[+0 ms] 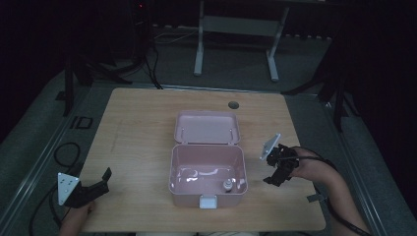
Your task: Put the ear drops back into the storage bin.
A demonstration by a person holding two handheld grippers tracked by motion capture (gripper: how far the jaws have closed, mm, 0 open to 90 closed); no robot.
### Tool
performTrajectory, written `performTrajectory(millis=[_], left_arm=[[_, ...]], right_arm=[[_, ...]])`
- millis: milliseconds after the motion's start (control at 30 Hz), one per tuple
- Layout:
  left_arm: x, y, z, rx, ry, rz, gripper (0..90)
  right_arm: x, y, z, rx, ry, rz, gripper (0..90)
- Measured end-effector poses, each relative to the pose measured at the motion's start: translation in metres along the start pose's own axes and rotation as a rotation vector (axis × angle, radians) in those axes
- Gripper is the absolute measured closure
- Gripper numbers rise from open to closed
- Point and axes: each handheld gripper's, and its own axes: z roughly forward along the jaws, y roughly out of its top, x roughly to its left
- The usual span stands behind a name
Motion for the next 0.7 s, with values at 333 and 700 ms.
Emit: performTrajectory(millis=[333,700], left_arm=[[0.000,0.000,0.000,0.001,0.000,0.000,0.9],[0.000,0.000,0.000,0.000,-0.001,-0.001,1.0]], right_arm=[[-0.001,-0.039,0.030,-0.099,-0.032,0.115,15.0],[-0.002,-0.067,0.047,-0.278,-0.196,0.276,13.8]])
